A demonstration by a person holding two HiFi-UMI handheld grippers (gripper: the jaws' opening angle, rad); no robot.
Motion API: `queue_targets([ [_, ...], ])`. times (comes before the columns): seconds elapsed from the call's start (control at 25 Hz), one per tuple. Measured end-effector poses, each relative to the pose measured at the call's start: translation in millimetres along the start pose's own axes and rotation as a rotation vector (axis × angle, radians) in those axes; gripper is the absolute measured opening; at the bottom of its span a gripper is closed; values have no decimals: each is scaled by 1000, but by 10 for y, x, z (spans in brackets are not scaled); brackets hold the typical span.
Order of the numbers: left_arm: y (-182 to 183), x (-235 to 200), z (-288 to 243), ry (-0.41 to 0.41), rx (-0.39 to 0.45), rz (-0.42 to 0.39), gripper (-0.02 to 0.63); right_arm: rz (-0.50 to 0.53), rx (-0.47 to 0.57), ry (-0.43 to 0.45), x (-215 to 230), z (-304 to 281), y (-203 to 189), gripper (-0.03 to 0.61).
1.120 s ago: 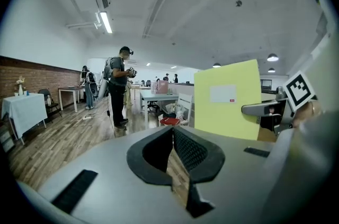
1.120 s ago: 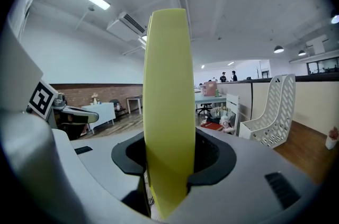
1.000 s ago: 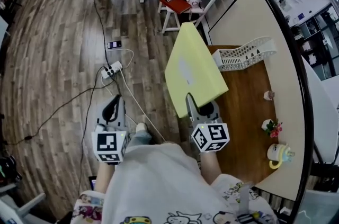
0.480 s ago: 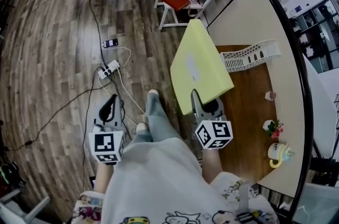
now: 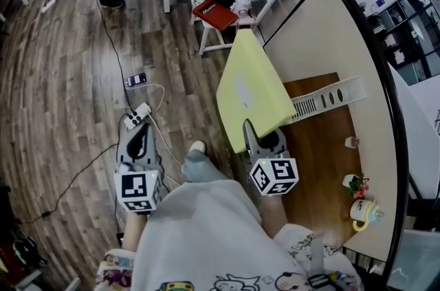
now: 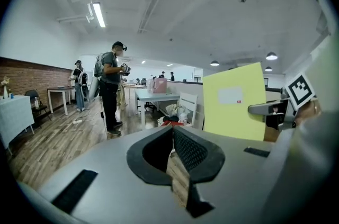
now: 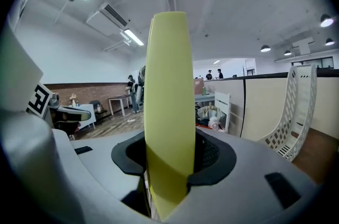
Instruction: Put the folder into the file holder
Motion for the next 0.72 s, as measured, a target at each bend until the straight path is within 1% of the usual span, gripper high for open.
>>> queue_targets([
  [0.24,389,104,-712,-67,16,-19,6,-18,-4,-32,339,-432,217,172],
  [0.48,547,179,-1207,-111,17,-34,6,-34,5,-75,612,-674,322,172],
  [0.72,682,354,-1522,-181,16,-64,6,-56,20,-127,789,-702,386,172],
])
Point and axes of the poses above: the fingertips, and each gripper's own axes: z backward along the fingers, x to its right, y out of its top, the point moved 5 cm from there along z, backward along the fingers, and after that the axes turned 4 degrees about y, right-handed, at the moved point
